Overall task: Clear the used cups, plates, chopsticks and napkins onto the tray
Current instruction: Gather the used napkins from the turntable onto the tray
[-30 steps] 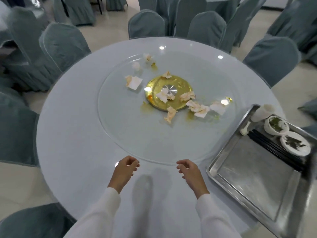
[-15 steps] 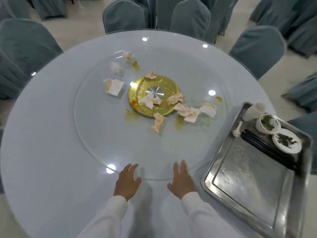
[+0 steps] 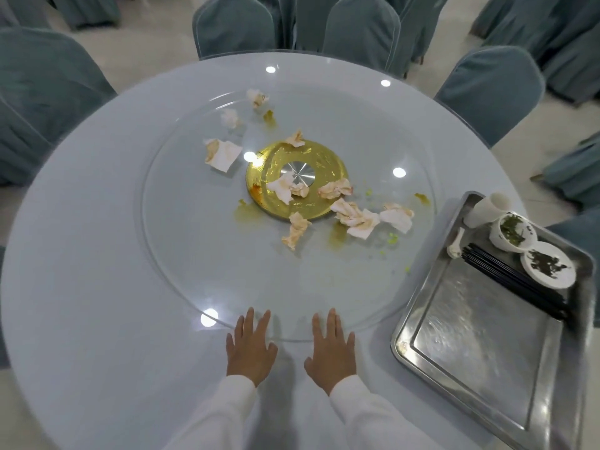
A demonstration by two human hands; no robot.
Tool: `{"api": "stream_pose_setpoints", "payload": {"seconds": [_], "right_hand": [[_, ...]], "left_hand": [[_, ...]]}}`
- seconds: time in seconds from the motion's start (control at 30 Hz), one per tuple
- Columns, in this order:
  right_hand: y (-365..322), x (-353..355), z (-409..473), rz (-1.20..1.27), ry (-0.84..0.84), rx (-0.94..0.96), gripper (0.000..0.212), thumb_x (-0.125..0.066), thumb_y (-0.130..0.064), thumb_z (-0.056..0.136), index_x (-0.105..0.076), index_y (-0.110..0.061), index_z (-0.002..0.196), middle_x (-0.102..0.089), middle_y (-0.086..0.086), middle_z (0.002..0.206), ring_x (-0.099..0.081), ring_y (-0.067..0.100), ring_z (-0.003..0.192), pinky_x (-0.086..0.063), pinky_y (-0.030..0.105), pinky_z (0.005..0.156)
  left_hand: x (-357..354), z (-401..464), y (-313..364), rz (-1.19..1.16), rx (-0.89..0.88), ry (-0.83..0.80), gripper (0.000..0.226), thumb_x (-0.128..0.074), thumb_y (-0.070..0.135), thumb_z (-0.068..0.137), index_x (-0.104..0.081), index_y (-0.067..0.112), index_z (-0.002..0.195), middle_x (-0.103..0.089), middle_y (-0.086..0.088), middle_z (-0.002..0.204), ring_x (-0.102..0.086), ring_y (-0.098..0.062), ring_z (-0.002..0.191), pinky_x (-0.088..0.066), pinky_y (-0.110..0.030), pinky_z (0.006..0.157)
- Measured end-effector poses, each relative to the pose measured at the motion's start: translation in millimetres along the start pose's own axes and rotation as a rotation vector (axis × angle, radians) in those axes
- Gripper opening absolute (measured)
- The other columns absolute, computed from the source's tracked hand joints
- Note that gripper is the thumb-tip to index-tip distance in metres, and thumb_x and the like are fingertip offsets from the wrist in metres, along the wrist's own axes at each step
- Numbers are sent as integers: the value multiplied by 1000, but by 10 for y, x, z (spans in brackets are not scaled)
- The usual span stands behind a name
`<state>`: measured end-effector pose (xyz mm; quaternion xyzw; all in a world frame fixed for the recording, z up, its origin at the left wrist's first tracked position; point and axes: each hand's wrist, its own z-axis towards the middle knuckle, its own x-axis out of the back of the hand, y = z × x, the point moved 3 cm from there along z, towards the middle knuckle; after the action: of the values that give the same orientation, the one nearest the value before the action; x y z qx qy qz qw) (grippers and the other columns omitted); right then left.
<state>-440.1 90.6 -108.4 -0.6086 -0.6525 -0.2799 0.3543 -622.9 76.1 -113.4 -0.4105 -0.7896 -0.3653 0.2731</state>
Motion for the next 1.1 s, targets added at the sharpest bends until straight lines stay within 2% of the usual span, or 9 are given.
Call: {"api": "stream_pose_setpoints", "payload": {"seconds": [0.1,0.2,0.27,0.4,0.53,0.67,0.77,0.97,1.1], "right_hand": [[-14,0,4,45,34,73,80,-49,-38,104,-3,-27,169,12,9,176,3,24,164,-11,58,128],[75,93,40,147,75,168,66,-48,-36,105,-24,-27,166,-10,-1,177,-17,16,161,-21,40,128],[179,167,56,213,99,191,61,-47,-35,107,-30,-27,165,-19,-5,175,-23,13,158,-23,31,126],[409,213,53,227,141,130,60,-48,-33,107,-30,-27,164,-14,-3,176,-21,13,159,-24,29,123],[496,129,13,154,108,52,67,-47,-34,106,-21,-26,167,-2,2,177,-10,17,162,-22,36,127],[379,25,-33,163,70,98,70,-48,-33,105,-19,-26,167,4,4,177,-5,18,163,-23,35,128],[298,18,-40,177,58,141,67,-49,-32,105,-23,-26,166,3,3,177,-7,18,163,-29,35,125],[347,135,-30,348,98,242,55,-50,-31,108,-37,-28,161,-23,-7,173,-24,11,157,-24,26,124],[567,311,-9,418,238,233,44,-56,-21,106,-54,-20,149,-45,0,160,-40,15,150,-22,15,119]], "left_hand": [[-9,-20,8,18,-21,-10,71,-44,37,108,-4,40,167,16,4,175,12,-23,162,-1,-52,130],[-11,-29,-10,59,-36,-15,72,-44,39,108,-2,42,166,18,5,175,11,-23,162,-1,-53,130],[-24,-34,-36,79,-41,-20,72,-43,39,108,-2,42,166,18,5,175,10,-23,163,-1,-54,129],[-43,-64,-82,47,-77,17,71,-44,34,108,-5,44,166,14,8,175,8,-21,163,-2,-55,130],[-85,-100,-112,110,-112,27,72,-43,33,108,-2,45,166,15,8,175,10,-20,163,-1,-56,130],[-92,-94,-181,187,-77,-14,77,-44,37,107,6,47,164,25,7,173,17,-21,161,-1,-61,127],[16,-75,-277,192,-44,2,75,-45,34,107,1,50,164,25,10,173,15,-18,162,-2,-61,128],[210,-14,-417,232,18,77,72,-41,32,106,-3,48,165,20,8,174,12,-19,162,1,-59,128],[257,28,-490,171,112,71,73,-40,39,107,3,45,165,20,5,174,16,-24,162,-1,-57,129]]}}
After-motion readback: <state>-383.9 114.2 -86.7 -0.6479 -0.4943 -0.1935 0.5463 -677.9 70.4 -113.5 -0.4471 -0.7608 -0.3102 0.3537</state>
